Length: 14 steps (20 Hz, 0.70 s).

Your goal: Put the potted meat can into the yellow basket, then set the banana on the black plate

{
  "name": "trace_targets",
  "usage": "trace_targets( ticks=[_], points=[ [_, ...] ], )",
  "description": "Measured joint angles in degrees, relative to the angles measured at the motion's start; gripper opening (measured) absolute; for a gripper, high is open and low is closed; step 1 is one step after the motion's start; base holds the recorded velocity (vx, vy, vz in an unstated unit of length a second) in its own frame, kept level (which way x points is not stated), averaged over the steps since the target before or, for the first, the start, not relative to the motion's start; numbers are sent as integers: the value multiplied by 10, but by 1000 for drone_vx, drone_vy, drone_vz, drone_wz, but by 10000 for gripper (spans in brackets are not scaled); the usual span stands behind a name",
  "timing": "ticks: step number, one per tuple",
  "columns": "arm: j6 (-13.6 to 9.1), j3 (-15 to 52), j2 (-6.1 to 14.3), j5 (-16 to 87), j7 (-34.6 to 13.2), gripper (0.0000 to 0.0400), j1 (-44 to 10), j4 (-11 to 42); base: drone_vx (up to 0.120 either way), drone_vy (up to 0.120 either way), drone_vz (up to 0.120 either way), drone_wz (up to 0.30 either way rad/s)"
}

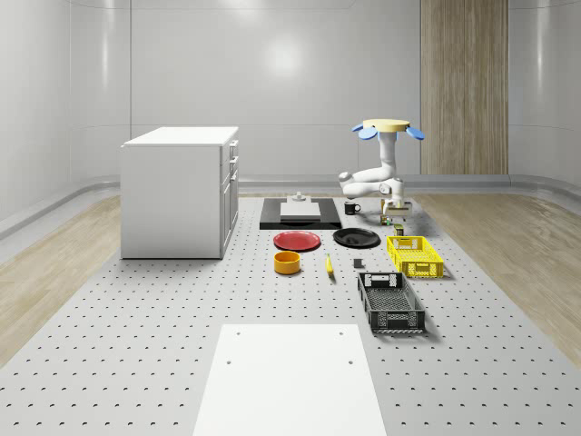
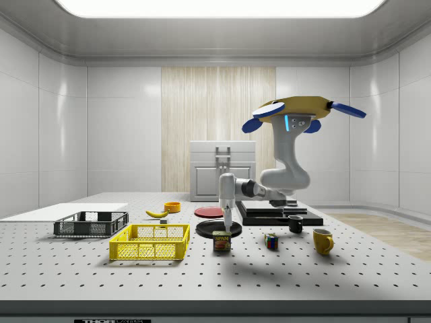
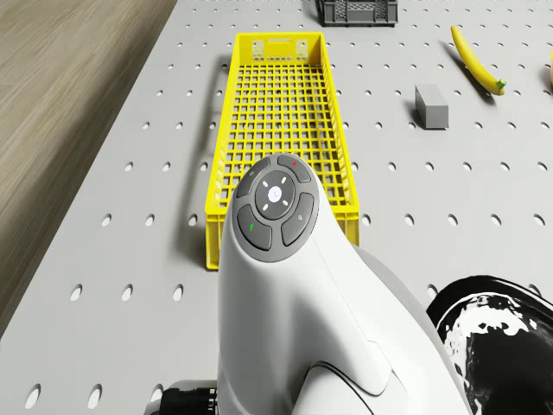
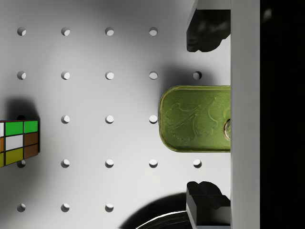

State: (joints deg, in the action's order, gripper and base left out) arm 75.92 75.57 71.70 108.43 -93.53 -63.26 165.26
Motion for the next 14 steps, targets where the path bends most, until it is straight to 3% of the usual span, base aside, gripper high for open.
trace_targets(
  ticks=[4, 9, 14],
  points=[
    [9, 2, 10, -5, -3, 400, -3, -1, 70, 0, 0, 0],
    [19, 5, 21, -10, -6, 400, -6, -1, 0, 0, -120, 0],
    [30, 8, 32, -15, -8, 400, -9, -2, 32, 0, 0, 0]
  ],
)
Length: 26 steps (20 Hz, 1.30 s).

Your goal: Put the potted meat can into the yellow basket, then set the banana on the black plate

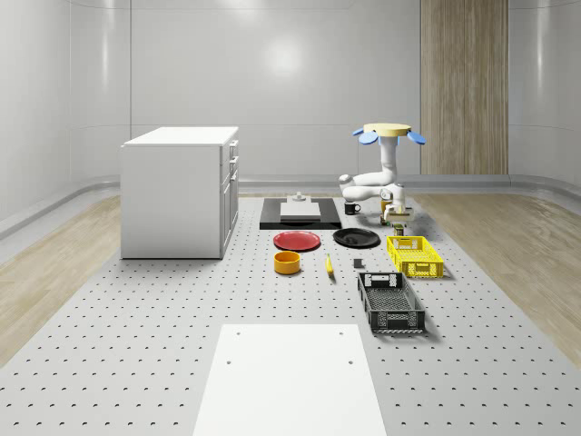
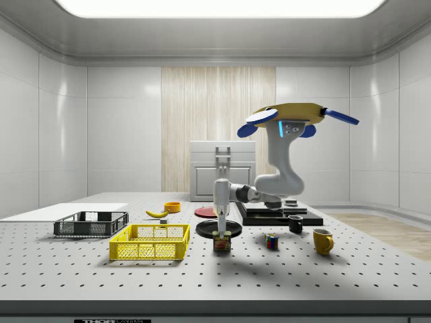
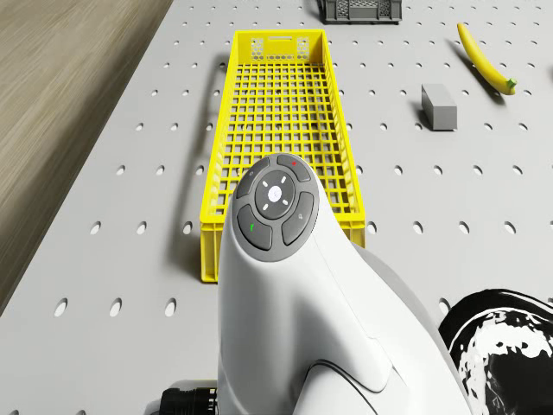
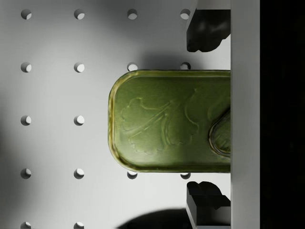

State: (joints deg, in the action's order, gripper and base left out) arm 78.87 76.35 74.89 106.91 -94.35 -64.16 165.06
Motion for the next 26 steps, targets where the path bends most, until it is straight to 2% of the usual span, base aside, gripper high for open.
trace_targets(
  ticks=[9, 15, 17, 19, 26],
  points=[
    [32, -32, 23, 25, 1, 400, -2, -7, 0, 0, 0, 0],
    [45, -40, 33, 31, 0, 400, -4, -9, 0, 0, 0, 0],
    [48, -41, 36, 31, -1, 341, -5, -10, 0, 0, 0, 0],
    [51, -41, 39, 31, -1, 305, -6, -10, 0, 0, 0, 0],
    [56, -38, 46, 27, -4, 287, -9, -10, 0, 0, 0, 0]
  ],
)
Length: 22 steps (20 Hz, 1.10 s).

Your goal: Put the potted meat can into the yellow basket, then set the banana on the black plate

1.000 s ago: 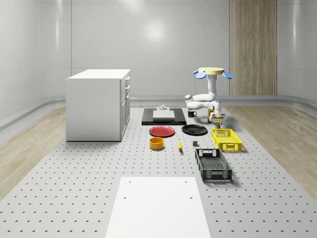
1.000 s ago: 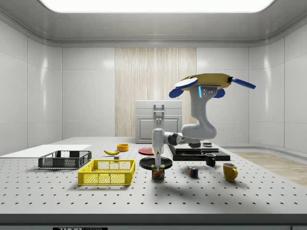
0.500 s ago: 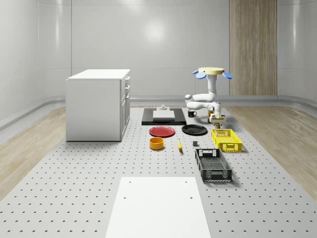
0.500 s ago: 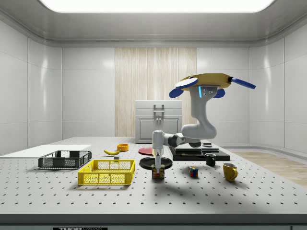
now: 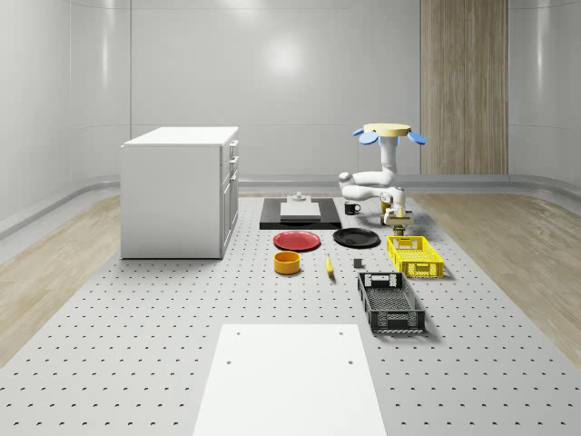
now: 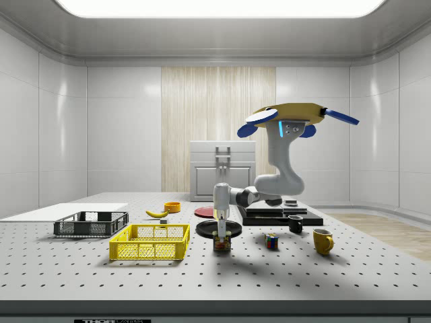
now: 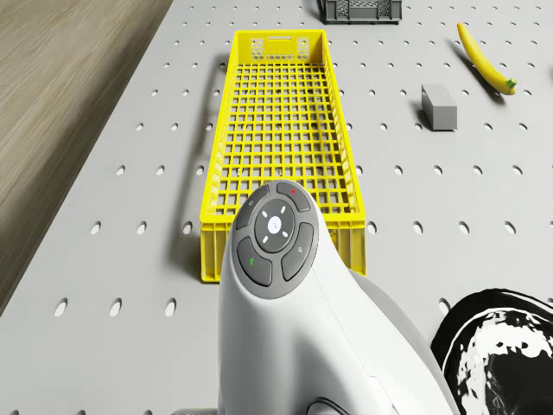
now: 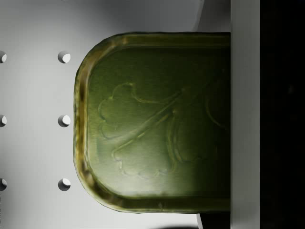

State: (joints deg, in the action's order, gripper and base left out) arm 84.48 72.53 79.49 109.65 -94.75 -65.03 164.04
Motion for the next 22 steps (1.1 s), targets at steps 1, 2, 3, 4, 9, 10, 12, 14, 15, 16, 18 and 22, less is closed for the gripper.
trace_targets(
  ticks=[1, 2, 3, 4, 9, 10, 12, 14, 15, 16, 18, 22],
  points=[
    [-1, 4, 1, -4, -1, 286, 0, 1, 0, 0, 0, 0],
    [-2, 10, 1, -9, -2, 285, -1, 2, 0, 0, 0, 0],
    [-4, 16, 1, -16, -3, 285, -1, 3, 0, 0, 0, 0],
    [-6, 24, 2, -23, -4, 285, -2, 4, 0, 0, 80, 0],
    [-13, 55, 4, -54, -9, 285, -5, 8, 16, 0, 120, 0],
    [-13, 59, 5, -58, -10, 285, -5, 9, 120, 0, 120, 0],
    [-12, 65, 8, -65, -12, 285, -7, 9, 120, 0, 120, 0],
    [-11, 70, 10, -69, -13, 285, -8, 10, 120, 0, 120, 0],
    [-10, 71, 12, -71, -13, 285, -8, 10, 120, 0, 120, 0],
    [-9, 72, 13, -73, -14, 284, -8, 10, 120, 0, 80, 0],
    [-7, 74, 16, -76, -14, 284, -9, 10, 120, 0, 0, 0],
    [-2, 77, 22, -80, -15, 284, -10, 10, 120, 0, 0, 0]
  ],
)
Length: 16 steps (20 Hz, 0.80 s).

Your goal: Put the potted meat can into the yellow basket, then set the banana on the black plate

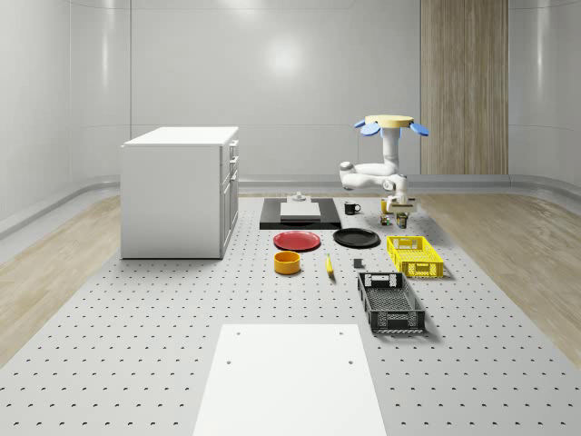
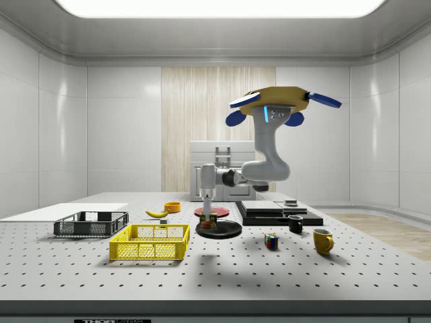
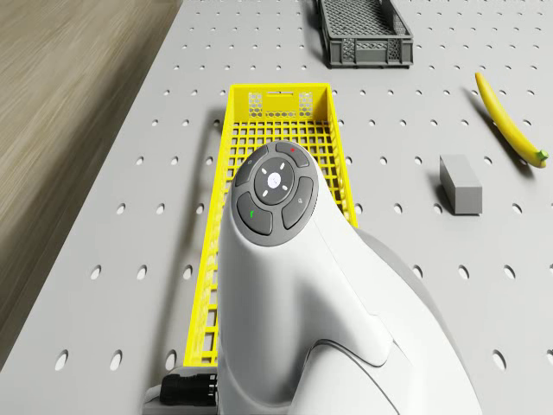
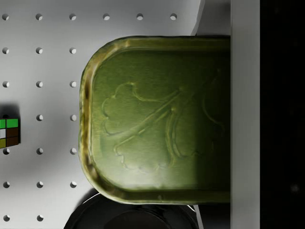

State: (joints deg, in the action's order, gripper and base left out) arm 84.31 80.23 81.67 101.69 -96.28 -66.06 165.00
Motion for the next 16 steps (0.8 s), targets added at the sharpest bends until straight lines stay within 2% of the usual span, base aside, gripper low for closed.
trace_targets(
  ticks=[16],
  points=[
    [19, 4, 21, -10, -3, 284, -4, -1, 120, 0, 0, 0]
  ],
)
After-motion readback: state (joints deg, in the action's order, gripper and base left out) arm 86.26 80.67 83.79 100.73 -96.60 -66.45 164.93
